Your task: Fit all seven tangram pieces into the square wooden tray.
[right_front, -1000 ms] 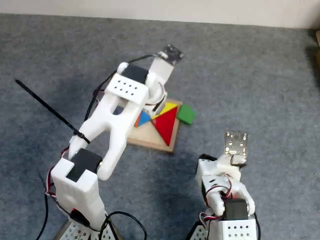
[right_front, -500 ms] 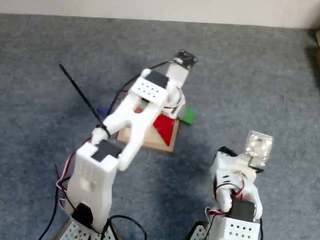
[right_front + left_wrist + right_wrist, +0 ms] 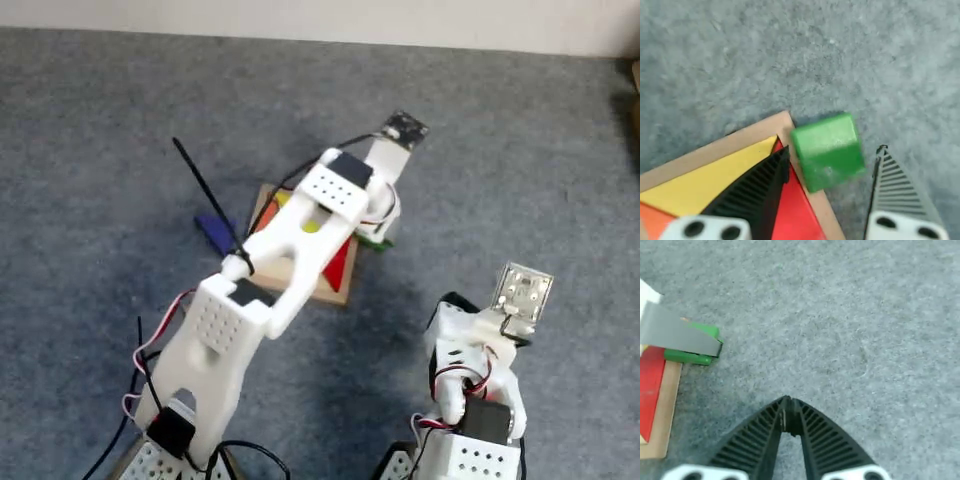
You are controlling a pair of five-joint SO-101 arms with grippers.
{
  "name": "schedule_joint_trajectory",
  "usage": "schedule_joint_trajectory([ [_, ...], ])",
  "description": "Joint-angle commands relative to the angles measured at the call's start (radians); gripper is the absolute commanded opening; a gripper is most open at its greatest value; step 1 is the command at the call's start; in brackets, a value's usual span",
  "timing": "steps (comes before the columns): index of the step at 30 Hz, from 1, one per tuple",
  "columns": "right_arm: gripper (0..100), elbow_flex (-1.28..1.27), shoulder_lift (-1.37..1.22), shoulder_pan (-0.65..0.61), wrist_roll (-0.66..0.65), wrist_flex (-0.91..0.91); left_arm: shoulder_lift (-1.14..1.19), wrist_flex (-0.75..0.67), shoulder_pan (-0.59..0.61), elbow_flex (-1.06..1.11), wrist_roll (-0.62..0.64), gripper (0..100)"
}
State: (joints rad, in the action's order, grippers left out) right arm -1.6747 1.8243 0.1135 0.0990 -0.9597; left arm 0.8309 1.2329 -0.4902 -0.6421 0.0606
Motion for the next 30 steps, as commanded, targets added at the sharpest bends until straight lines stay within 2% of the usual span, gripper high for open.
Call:
schedule_joint_trajectory([
  [1,0.5,-0.139,0.010,0.013,0.012,0.030,0.064,0.002,0.005,-0.128,0.012,26],
  [8,0.5,-0.139,0.010,0.013,0.012,0.030,0.110,0.129,0.061,-0.260,0.009,14],
  [20,0.5,-0.139,0.010,0.013,0.012,0.030,0.110,0.419,0.065,-0.463,0.009,14],
  [23,0.5,-0.139,0.010,0.013,0.012,0.030,0.111,0.459,0.064,-0.510,0.009,13],
  [27,0.5,-0.139,0.010,0.013,0.012,0.030,0.116,0.459,0.062,-0.530,0.009,8],
  [30,0.5,-0.139,0.010,0.013,0.012,0.030,0.116,0.459,0.059,-0.533,0.014,9],
])
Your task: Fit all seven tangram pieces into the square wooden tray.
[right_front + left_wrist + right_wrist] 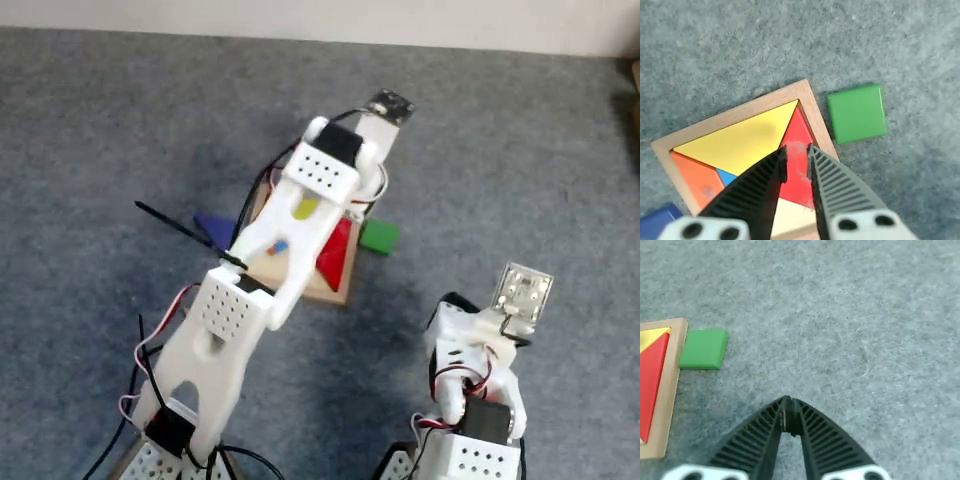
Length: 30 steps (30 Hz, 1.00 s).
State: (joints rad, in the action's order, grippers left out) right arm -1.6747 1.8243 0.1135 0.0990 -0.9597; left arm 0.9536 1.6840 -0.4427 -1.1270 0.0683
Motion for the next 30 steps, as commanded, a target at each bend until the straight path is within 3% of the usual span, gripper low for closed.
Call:
schedule_joint_trajectory([
  [1,0.5,-0.139,0.010,0.013,0.012,0.030,-0.007,0.008,0.010,-0.050,0.008,11],
  [9,0.5,-0.139,0.010,0.013,0.012,0.030,0.005,0.002,-0.048,-0.044,0.011,24],
  [17,0.5,-0.139,0.010,0.013,0.012,0.030,0.145,-0.140,-0.102,-0.051,0.011,24],
  [30,0.5,-0.139,0.010,0.013,0.012,0.030,0.166,-0.189,-0.131,-0.047,0.011,24],
])
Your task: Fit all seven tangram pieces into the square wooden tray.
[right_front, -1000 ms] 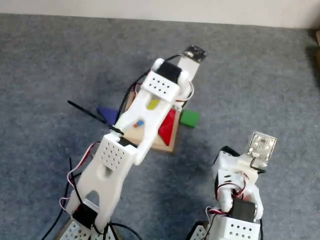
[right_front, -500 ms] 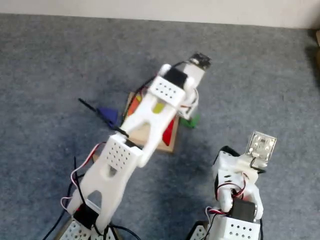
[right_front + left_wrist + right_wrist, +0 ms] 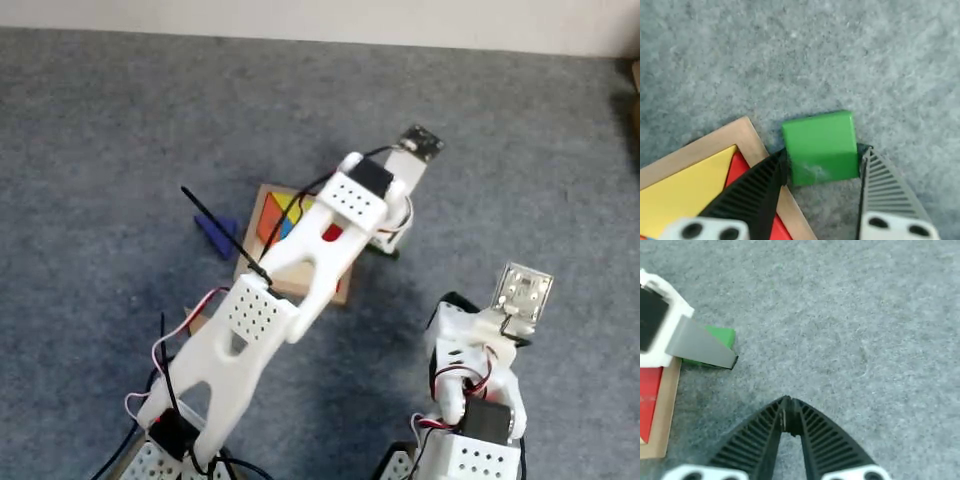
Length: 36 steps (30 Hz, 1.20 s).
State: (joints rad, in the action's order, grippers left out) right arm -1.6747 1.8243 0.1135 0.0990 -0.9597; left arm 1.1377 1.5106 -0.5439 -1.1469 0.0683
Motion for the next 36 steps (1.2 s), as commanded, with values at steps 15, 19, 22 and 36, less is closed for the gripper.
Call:
schedule_joint_trajectory([
  [15,0.5,-0.139,0.008,0.013,0.012,0.028,-0.016,-0.006,-0.048,-0.022,0.005,24],
  [19,0.5,-0.139,0.008,0.013,0.009,0.028,-0.016,0.008,-0.048,-0.022,0.006,22],
  [22,0.5,-0.139,0.008,0.013,0.009,0.028,-0.016,0.009,-0.048,-0.022,0.006,16],
  [36,0.5,-0.139,0.008,0.013,0.009,0.028,-0.016,0.031,-0.050,-0.025,0.005,11],
])
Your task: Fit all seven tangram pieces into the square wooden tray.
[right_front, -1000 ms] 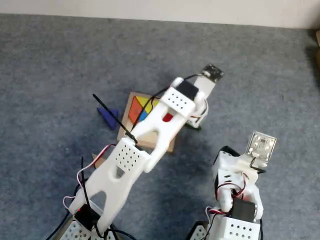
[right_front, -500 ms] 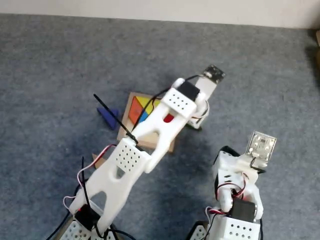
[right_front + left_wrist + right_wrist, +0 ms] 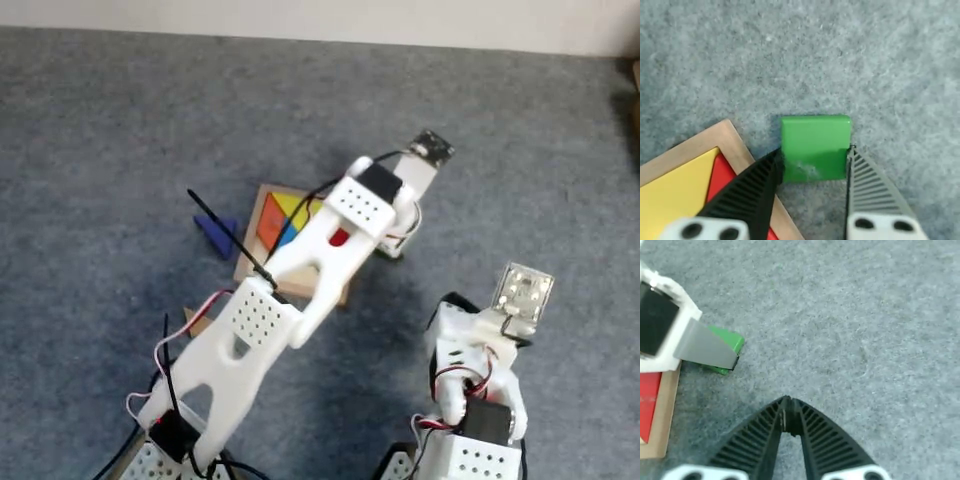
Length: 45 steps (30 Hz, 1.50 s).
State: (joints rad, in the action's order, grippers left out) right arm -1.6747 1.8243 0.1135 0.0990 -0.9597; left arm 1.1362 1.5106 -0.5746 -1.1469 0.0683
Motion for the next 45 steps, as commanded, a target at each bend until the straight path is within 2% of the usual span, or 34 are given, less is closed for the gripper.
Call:
schedule_joint_trajectory([
  [1,0.5,-0.139,0.008,0.013,0.009,0.028,-0.016,0.041,-0.021,-0.027,0.003,11],
  [8,0.5,-0.139,0.008,0.013,0.008,0.028,-0.025,0.130,-0.058,-0.041,0.003,10],
  [14,0.5,-0.139,0.008,0.013,0.008,0.028,-0.025,0.259,-0.047,-0.226,0.005,10],
  [20,0.5,-0.139,0.008,0.013,0.008,0.028,-0.067,0.262,0.001,-0.237,0.005,10],
  [24,0.5,-0.139,0.008,0.013,0.008,0.028,-0.188,0.262,0.062,-0.130,0.005,10],
  [29,0.5,-0.139,0.008,0.013,0.008,0.028,-0.421,0.259,0.110,0.139,0.002,10],
  [34,0.5,-0.139,0.008,0.013,0.006,0.028,-0.590,0.256,0.134,0.354,-0.080,11],
  [37,0.5,-0.139,0.008,0.013,0.006,0.028,-0.588,0.233,0.125,0.384,-0.100,13],
  [42,0.5,-0.139,0.008,0.013,0.006,0.028,-0.499,0.137,0.124,0.381,-0.097,29],
  [45,0.5,-0.139,0.008,0.013,0.008,0.028,-0.433,0.026,0.122,0.380,-0.101,30],
])
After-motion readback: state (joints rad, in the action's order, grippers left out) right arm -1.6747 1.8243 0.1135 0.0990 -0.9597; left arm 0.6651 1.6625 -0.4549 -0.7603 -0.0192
